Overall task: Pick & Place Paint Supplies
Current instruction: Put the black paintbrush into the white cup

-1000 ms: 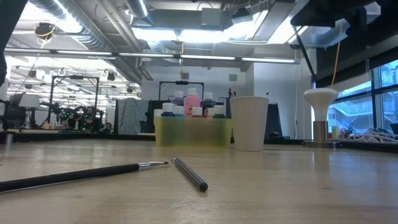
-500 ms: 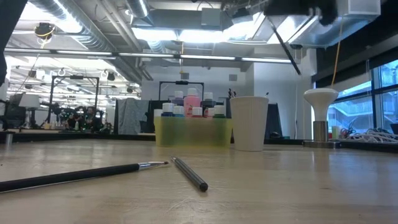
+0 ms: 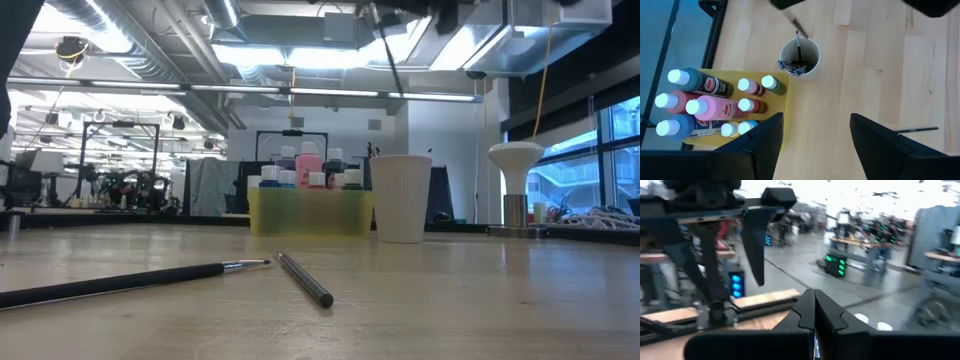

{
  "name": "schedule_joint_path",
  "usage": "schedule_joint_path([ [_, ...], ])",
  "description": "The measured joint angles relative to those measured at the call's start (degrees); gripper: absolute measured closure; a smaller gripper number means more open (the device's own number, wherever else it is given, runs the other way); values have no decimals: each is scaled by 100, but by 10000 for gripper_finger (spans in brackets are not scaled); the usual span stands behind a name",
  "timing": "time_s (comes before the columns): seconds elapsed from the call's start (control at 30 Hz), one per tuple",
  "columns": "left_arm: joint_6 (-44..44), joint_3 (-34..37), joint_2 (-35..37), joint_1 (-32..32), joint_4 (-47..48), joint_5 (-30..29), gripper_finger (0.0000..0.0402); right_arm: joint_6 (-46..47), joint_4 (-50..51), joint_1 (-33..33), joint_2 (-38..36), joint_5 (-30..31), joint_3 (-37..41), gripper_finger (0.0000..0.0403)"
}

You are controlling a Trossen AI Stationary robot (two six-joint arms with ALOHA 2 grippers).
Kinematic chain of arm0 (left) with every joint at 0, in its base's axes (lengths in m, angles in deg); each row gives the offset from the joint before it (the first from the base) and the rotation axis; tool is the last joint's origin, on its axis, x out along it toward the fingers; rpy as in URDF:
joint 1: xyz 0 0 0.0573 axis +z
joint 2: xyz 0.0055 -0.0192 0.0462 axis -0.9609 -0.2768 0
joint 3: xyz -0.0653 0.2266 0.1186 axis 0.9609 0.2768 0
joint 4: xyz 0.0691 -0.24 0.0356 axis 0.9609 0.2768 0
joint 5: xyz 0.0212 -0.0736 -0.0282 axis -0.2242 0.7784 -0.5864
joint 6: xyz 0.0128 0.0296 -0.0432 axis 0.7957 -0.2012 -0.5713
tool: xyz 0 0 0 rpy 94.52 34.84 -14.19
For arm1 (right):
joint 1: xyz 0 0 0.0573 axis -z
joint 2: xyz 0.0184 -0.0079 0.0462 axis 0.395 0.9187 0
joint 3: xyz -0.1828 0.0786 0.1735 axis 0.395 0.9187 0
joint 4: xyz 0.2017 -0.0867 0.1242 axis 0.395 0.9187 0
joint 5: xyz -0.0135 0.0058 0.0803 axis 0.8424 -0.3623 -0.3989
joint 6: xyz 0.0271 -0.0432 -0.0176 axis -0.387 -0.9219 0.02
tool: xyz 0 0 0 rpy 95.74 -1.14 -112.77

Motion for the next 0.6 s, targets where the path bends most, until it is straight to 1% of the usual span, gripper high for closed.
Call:
schedule_joint_path([
  [0.07, 0, 0, 0, 0, 1, 0, 176, -75, -471, 239, -32, -481, 351, 403],
  [0.13, -1, 0, 0, -1, 0, 0, 176, -2, -1093, 569, -50, -1117, 827, 403],
  [0.27, -1, -2, 0, 0, 0, 0, 176, 474, -3102, 1251, -50, -2112, 2021, 403],
  [0.33, 0, 0, 0, 0, 0, 0, 176, 519, -4003, 1467, -57, -2688, 2515, 403],
  [0.37, -1, -1, 0, -1, 0, 0, 176, 572, -4314, 1512, -56, -2863, 2739, 403],
  [0.47, 1, 0, 0, -1, 0, 0, 176, 669, -4844, 1544, -55, -2924, 3191, 403],
  [0.6, -1, -1, 0, 1, 1, 0, 176, 610, -4775, 1537, -50, -3017, 3307, 403],
])
